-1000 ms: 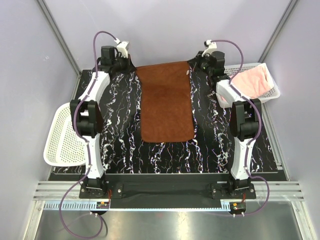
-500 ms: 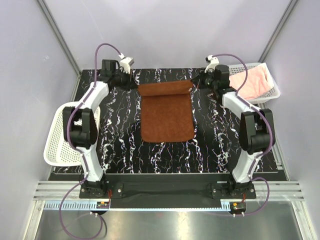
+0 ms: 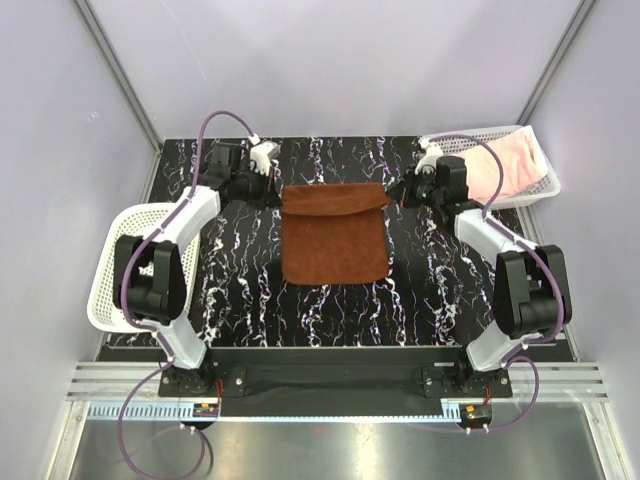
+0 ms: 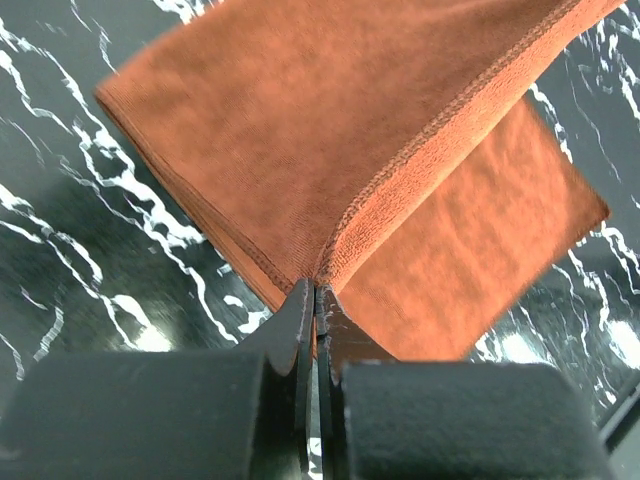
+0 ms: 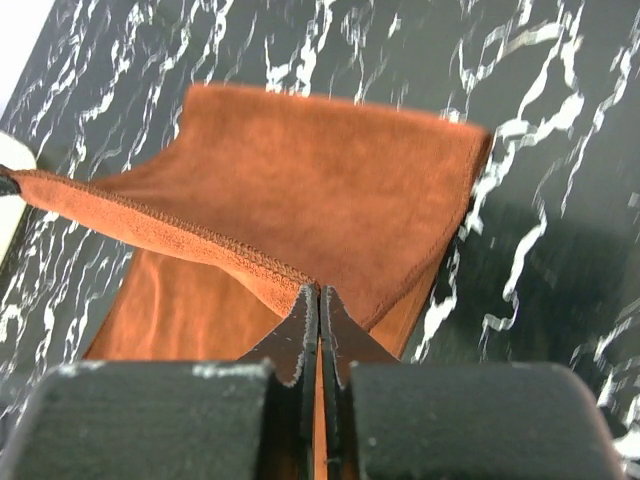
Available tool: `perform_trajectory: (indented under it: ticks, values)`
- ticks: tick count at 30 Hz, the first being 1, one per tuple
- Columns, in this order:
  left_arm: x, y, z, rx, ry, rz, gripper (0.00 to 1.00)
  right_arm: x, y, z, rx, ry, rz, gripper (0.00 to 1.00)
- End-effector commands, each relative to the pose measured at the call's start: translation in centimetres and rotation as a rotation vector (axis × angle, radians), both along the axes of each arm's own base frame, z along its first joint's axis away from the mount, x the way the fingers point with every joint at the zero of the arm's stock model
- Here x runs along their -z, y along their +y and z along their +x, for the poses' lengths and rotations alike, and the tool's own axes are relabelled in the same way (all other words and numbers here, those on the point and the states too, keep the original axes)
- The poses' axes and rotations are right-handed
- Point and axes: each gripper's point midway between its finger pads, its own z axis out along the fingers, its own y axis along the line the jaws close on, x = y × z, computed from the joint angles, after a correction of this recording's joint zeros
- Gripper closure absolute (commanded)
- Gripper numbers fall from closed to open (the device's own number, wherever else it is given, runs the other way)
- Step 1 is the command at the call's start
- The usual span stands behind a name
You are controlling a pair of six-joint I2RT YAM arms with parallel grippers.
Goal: Fold and stack the towels
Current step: Fold the towel
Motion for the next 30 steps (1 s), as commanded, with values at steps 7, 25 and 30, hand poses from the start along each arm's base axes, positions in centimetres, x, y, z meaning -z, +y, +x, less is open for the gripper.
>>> perform_trajectory:
  ticks: [7,25,30]
  values:
    - [-1.5,-0.4,-3.1,0.009,-0.059,0.027,1.00,-1.9,0.4,-4.0,-0.043,0.004,0.070,1.00]
    - [4.0,-1.1,-10.0,0.059,0.214,0.034,0.99,4.0,-0.1,-10.8,0.038,0.247,0.177,0.97]
    - [6.6,-1.5,-12.6,0.075,0.332,0.056,0.97,6.1,0.4,-12.1,0.044,0.346,0.203,0.95]
